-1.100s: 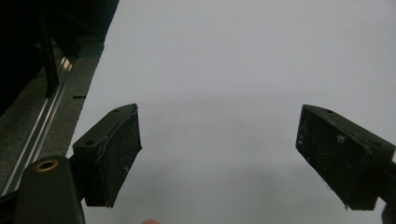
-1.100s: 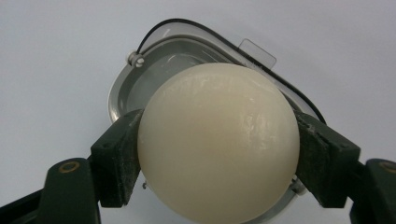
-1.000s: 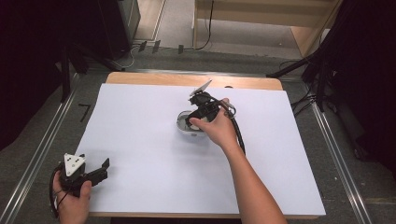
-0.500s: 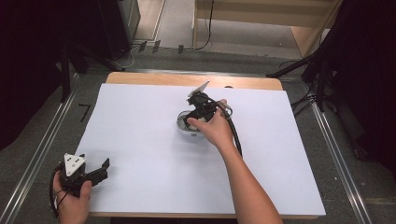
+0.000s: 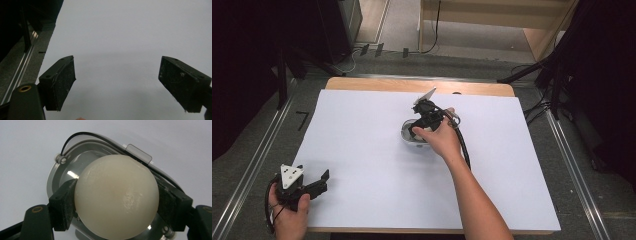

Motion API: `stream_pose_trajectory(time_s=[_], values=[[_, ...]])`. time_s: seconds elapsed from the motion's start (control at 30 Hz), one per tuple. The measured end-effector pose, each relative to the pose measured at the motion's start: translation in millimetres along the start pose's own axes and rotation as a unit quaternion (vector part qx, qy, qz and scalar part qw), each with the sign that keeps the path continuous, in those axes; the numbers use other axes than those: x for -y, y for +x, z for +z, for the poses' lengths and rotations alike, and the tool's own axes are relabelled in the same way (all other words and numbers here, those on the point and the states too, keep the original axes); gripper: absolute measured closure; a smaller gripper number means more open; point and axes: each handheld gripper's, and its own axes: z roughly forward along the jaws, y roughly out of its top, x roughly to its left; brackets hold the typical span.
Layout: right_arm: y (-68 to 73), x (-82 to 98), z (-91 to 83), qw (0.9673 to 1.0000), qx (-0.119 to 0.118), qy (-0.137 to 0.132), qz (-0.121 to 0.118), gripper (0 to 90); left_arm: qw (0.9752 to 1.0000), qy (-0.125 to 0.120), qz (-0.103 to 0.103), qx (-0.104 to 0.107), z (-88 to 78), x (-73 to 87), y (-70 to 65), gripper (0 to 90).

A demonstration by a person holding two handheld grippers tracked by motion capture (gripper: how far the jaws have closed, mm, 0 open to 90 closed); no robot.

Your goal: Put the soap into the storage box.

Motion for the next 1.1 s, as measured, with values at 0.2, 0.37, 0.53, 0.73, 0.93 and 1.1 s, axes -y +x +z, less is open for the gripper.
stream_pose_trajectory(time_s=[0.2, 0.37, 0.53, 0.73, 0.93, 1.1], values=[[-2.9, 1.1, 1.0, 1.0, -0.003, -0.003, 0.007, 25.5, 1.0, 0.0, 0.001, -0.002, 0.1, 0.0, -0.5, 15.0], [-2.6, 2.2, 1.0, 0.9999, -0.006, -0.007, 0.008, 25.4, 1.0, -0.001, 0.001, -0.001, 0.0, 0.0, -0.4, 14.9], [-3.5, 2.7, -0.4, 0.9999, -0.008, -0.007, 0.008, 25.0, 1.0, 0.0, 0.002, -0.001, 0.0, 0.0, -0.4, 15.0], [-4.3, 4.1, -5.0, 0.9998, -0.008, -0.016, 0.009, 22.7, 1.0, -0.001, 0.002, -0.001, 0.2, 0.1, -0.5, 15.0], [-6.5, 6.4, -9.7, 0.9997, -0.007, -0.022, 0.012, 21.4, 1.0, 0.0, 0.002, -0.001, 0.2, 0.0, -0.6, 15.0], [-7.7, 9.8, -12.6, 0.9996, -0.009, -0.024, 0.01, 20.8, 1.0, -0.001, 0.002, -0.002, 0.4, 0.0, -0.8, 15.0]])
